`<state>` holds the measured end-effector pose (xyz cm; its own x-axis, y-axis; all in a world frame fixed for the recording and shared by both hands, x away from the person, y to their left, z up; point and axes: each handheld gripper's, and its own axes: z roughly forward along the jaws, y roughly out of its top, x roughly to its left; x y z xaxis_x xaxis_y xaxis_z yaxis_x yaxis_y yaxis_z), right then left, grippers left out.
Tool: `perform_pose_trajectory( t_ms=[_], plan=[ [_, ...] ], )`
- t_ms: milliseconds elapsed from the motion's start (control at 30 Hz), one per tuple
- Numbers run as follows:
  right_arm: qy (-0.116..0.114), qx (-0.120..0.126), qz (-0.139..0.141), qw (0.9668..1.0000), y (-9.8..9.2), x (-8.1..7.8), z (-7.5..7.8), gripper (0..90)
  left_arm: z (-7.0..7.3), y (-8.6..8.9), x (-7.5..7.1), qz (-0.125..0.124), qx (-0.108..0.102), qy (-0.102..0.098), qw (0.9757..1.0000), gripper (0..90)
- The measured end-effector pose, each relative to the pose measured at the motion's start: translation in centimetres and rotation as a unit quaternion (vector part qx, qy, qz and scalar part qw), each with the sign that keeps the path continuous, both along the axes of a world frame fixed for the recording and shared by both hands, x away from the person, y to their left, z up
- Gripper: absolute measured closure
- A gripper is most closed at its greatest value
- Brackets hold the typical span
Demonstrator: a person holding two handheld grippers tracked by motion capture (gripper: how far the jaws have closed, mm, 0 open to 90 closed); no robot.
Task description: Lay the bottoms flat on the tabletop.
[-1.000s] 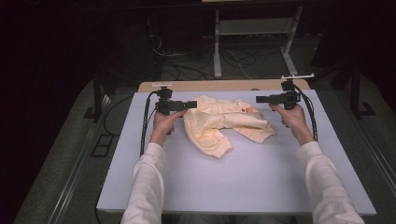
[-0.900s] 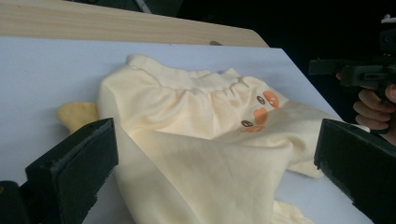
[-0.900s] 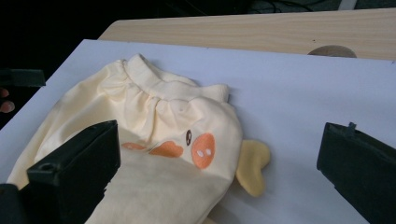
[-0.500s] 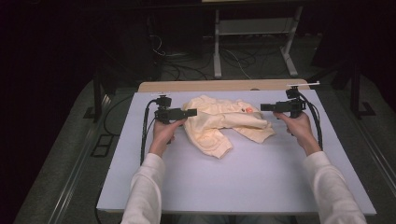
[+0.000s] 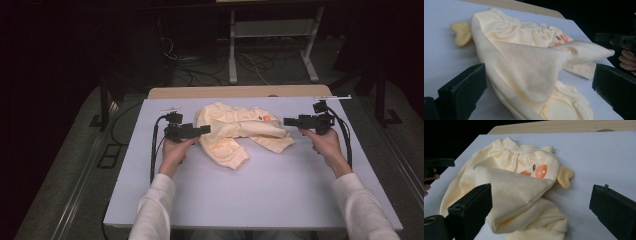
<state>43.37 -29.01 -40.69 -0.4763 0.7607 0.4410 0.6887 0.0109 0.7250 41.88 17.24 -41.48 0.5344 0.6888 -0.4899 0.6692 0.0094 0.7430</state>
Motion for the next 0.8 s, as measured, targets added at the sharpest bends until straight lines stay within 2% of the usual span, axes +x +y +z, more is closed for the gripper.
perform_pose_trajectory(
  t_ms=[167,400,600,733,800],
  plan=[
    [0.0,-0.004,0.006,1.0,-0.2,-1.0,-0.1,6.4,-0.2,-0.5,-1.0,-0.008,0.013,0.001,0.9999,0.0],
    [0.005,-0.013,0.011,0.9998,-0.5,-1.9,-0.4,7.2,-0.7,-1.3,-2.6,-0.019,0.016,0.008,0.9997,0.0],
    [0.012,-0.016,0.015,0.9997,-0.8,-2.3,-1.2,8.9,-1.7,-1.8,-3.7,-0.023,0.035,0.017,0.999,1.3],
    [0.019,-0.018,0.018,0.9995,-0.8,-2.4,-1.6,10.5,-2.3,-1.8,-4.1,-0.024,0.031,0.031,0.9988,6.6],
    [0.019,-0.019,0.019,0.9995,-0.8,-2.4,-1.7,11.4,-2.5,-1.8,-4.3,-0.025,0.025,0.036,0.9987,12.0]
  ],
)
